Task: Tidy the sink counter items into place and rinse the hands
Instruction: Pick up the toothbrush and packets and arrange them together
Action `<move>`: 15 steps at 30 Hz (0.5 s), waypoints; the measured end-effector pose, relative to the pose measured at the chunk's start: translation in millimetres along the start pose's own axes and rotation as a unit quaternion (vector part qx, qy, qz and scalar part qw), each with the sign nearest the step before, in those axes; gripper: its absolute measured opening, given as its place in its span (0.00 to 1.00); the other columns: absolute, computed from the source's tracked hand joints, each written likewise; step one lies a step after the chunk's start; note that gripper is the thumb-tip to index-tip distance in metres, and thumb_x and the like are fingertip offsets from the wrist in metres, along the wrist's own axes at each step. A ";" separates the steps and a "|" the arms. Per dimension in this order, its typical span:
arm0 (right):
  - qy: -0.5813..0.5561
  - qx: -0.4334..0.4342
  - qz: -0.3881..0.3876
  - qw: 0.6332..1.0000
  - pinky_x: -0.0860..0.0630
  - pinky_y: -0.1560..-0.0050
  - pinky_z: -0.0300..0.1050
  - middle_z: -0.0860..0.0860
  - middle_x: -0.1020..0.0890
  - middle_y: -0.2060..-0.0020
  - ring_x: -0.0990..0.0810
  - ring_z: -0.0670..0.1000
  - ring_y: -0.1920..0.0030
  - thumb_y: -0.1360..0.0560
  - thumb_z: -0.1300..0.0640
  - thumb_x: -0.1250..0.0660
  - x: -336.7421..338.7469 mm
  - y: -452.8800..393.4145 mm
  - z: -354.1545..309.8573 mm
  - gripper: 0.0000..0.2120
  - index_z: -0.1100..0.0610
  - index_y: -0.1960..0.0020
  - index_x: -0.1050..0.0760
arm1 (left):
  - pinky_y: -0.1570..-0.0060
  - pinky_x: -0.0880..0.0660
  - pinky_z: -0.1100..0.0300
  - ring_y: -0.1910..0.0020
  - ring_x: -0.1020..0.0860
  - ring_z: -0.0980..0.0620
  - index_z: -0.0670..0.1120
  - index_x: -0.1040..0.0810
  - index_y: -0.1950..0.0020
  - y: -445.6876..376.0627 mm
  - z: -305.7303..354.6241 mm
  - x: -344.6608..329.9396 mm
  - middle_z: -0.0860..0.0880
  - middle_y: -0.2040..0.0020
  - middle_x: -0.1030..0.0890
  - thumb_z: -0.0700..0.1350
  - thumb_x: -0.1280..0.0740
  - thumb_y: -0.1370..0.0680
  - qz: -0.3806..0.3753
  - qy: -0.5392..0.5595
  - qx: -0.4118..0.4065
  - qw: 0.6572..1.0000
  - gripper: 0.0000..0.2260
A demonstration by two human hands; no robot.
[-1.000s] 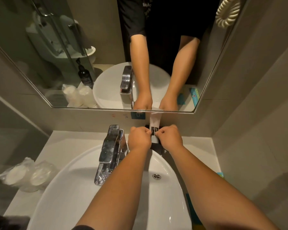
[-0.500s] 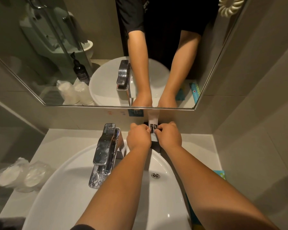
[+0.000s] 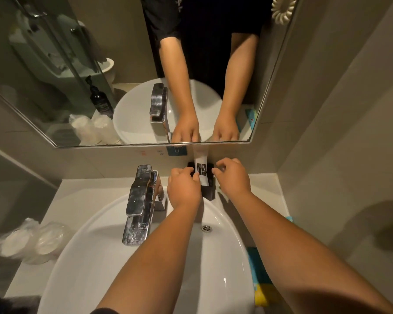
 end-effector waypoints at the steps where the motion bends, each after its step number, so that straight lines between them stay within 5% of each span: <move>1: 0.002 -0.003 0.005 1.000 0.27 0.55 0.45 0.54 0.23 0.49 0.22 0.56 0.53 0.24 0.53 0.33 8.1 3.0 3.8 0.08 0.55 0.48 0.21 | 0.43 0.28 0.49 0.43 0.26 0.45 0.49 0.23 0.37 5.0 1.7 1.9 0.46 0.40 0.27 0.50 0.37 0.21 0.000 0.005 -0.003 1.000 0.13; 7: 0.100 -0.053 0.063 0.992 0.27 0.60 0.47 0.57 0.21 0.55 0.22 0.59 0.58 0.23 0.57 0.41 68.0 66.3 51.5 0.11 0.60 0.56 0.21 | 0.50 0.25 0.51 0.48 0.24 0.45 0.46 0.21 0.44 49.0 30.7 7.1 0.45 0.45 0.23 0.47 0.40 0.20 -0.031 0.005 -0.094 0.995 0.11; 12: 0.153 -0.122 0.051 0.979 0.34 0.64 0.44 0.61 0.19 0.57 0.20 0.60 0.57 0.22 0.60 0.42 84.5 140.9 111.4 0.12 0.63 0.57 0.22 | 0.52 0.29 0.56 0.48 0.22 0.44 0.43 0.22 0.41 98.6 55.9 -35.5 0.44 0.45 0.19 0.47 0.39 0.20 -0.163 0.010 -0.136 0.977 0.12; 15: 0.159 -0.176 0.036 0.971 0.26 0.57 0.46 0.61 0.18 0.51 0.20 0.62 0.51 0.22 0.57 0.41 86.6 175.3 142.2 0.12 0.62 0.50 0.21 | 0.54 0.31 0.58 0.50 0.23 0.45 0.43 0.20 0.44 127.0 69.0 -69.8 0.45 0.47 0.18 0.46 0.39 0.21 -0.237 0.003 -0.142 0.961 0.12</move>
Point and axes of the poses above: each hand's wrist, its own y-axis away from the middle knuckle, its own x-axis out of the back of the hand, z = x × y, the point moved 9 cm from there along -y, towards the middle knuckle
